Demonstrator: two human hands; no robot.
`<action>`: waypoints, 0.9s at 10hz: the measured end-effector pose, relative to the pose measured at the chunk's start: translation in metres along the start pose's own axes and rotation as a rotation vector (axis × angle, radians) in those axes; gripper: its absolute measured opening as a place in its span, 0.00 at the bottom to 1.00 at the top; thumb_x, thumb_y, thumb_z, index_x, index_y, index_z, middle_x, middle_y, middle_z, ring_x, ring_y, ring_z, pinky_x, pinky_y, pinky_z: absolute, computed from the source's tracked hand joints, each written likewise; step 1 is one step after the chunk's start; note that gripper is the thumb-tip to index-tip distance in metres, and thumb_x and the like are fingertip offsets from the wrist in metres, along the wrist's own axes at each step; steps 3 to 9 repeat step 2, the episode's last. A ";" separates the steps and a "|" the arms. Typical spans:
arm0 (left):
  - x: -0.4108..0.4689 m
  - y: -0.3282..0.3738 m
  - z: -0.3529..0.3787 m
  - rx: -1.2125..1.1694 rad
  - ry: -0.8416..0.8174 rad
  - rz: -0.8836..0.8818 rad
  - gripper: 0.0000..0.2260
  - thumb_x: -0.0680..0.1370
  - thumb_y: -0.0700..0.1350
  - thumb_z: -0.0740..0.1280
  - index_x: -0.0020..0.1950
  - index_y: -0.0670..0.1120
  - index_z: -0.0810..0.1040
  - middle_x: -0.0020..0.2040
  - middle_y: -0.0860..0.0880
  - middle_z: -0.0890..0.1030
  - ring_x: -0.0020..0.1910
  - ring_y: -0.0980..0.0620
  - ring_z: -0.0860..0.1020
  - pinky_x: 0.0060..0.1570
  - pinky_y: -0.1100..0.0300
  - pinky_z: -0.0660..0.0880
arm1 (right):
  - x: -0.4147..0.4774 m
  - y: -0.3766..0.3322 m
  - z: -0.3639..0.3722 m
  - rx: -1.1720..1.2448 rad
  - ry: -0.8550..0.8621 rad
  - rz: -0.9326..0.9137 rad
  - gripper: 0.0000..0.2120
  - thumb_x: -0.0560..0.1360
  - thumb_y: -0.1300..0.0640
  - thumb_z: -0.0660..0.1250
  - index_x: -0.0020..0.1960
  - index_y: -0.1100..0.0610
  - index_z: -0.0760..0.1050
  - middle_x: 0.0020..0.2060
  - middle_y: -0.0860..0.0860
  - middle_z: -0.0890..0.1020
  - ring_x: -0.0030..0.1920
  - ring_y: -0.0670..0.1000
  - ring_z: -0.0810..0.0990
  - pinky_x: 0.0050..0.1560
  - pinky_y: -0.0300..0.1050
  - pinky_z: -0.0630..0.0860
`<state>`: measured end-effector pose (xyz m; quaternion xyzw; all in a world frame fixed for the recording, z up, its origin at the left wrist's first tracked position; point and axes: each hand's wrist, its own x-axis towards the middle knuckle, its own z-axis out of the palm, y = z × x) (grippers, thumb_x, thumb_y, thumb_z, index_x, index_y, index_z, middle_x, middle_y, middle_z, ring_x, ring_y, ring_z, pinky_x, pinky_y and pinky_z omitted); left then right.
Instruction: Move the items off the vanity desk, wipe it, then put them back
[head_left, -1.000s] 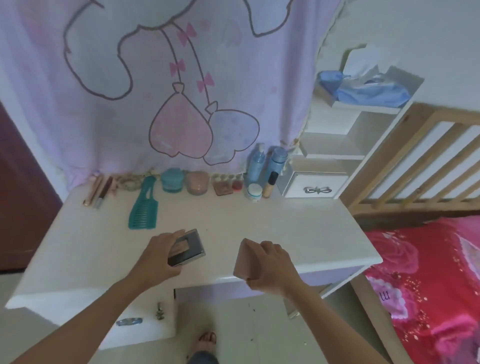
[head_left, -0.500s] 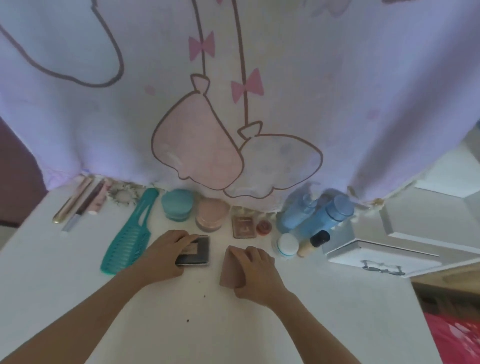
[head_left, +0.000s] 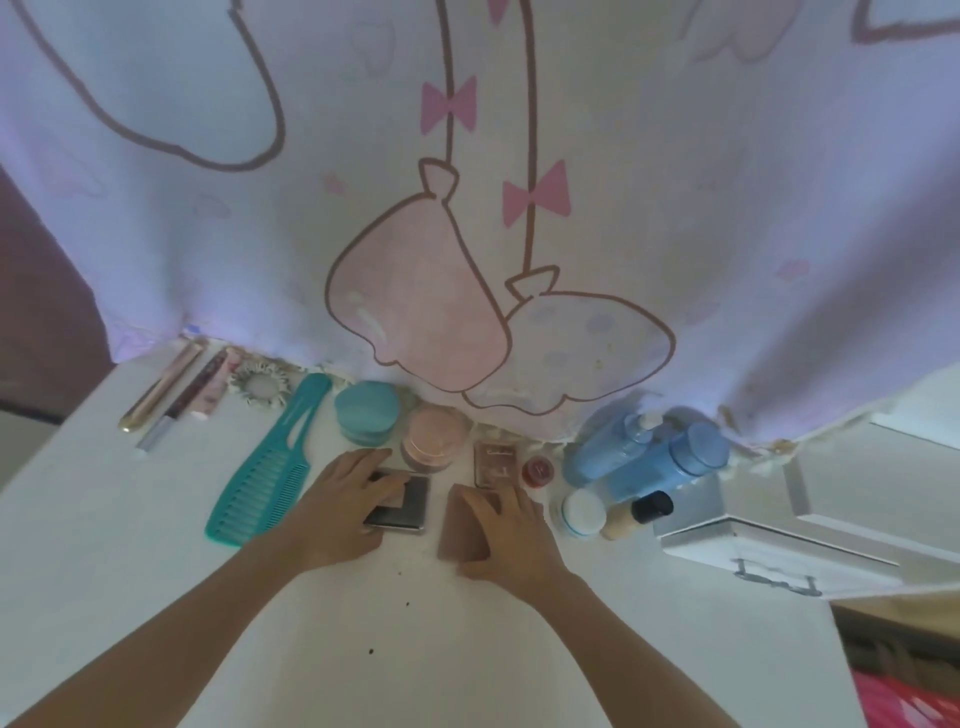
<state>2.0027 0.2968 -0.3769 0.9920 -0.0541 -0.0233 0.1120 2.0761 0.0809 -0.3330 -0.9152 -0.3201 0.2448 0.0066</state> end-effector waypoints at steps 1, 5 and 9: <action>-0.004 0.014 -0.010 -0.023 0.106 -0.050 0.23 0.65 0.54 0.63 0.57 0.49 0.77 0.56 0.42 0.80 0.52 0.39 0.80 0.47 0.46 0.77 | -0.015 -0.002 -0.018 0.031 0.066 -0.006 0.36 0.71 0.40 0.65 0.73 0.49 0.54 0.72 0.54 0.56 0.70 0.57 0.56 0.69 0.52 0.57; -0.005 0.034 -0.020 -0.055 0.134 -0.064 0.24 0.68 0.54 0.55 0.60 0.48 0.74 0.57 0.42 0.79 0.53 0.40 0.79 0.48 0.46 0.77 | -0.034 0.000 -0.031 0.002 0.178 -0.011 0.31 0.74 0.40 0.60 0.72 0.51 0.56 0.72 0.55 0.57 0.71 0.57 0.56 0.68 0.52 0.59; -0.005 0.034 -0.020 -0.055 0.134 -0.064 0.24 0.68 0.54 0.55 0.60 0.48 0.74 0.57 0.42 0.79 0.53 0.40 0.79 0.48 0.46 0.77 | -0.034 0.000 -0.031 0.002 0.178 -0.011 0.31 0.74 0.40 0.60 0.72 0.51 0.56 0.72 0.55 0.57 0.71 0.57 0.56 0.68 0.52 0.59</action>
